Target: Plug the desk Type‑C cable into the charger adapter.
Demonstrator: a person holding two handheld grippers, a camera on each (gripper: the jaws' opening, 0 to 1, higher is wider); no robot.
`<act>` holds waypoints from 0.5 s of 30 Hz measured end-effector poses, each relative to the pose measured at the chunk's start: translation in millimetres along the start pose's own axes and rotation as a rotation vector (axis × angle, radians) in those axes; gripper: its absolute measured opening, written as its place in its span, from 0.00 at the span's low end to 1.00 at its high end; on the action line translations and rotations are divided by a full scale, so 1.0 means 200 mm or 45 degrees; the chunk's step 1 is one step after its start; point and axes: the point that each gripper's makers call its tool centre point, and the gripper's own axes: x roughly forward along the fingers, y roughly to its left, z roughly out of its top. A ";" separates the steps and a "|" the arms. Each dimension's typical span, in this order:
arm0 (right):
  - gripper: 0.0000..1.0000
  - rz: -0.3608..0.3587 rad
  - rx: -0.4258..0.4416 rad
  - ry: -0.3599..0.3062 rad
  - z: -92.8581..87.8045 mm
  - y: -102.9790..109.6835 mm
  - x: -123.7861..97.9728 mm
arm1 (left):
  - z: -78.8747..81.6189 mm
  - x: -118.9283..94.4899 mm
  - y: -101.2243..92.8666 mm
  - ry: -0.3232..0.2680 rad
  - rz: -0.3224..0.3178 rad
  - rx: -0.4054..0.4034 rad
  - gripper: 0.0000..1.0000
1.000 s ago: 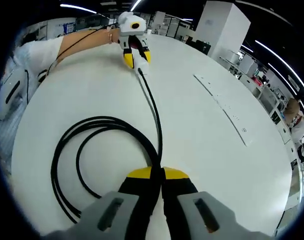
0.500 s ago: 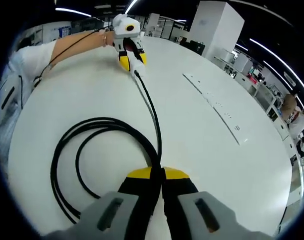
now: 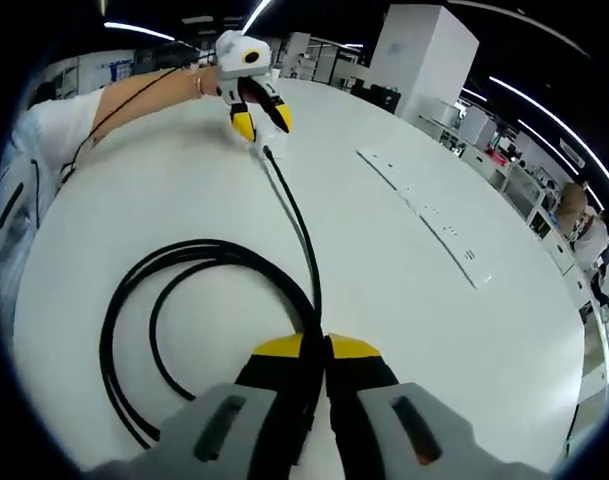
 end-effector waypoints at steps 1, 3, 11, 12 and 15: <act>0.06 -0.004 0.002 -0.003 0.00 0.00 0.00 | 0.02 -0.02 0.00 -0.013 0.008 -0.005 0.37; 0.07 -0.010 0.012 -0.012 0.00 -0.01 0.00 | 0.06 -0.06 0.01 -0.046 0.030 -0.013 0.37; 0.19 -0.047 0.055 -0.103 0.06 0.02 -0.01 | 0.26 -0.23 0.02 -0.185 0.193 -0.025 0.44; 0.19 -0.064 0.063 -0.132 0.08 0.01 -0.02 | 0.27 -0.24 0.03 -0.190 0.190 -0.030 0.44; 0.19 -0.090 0.093 -0.228 0.15 0.00 -0.06 | 0.31 -0.28 0.01 -0.234 0.206 -0.064 0.44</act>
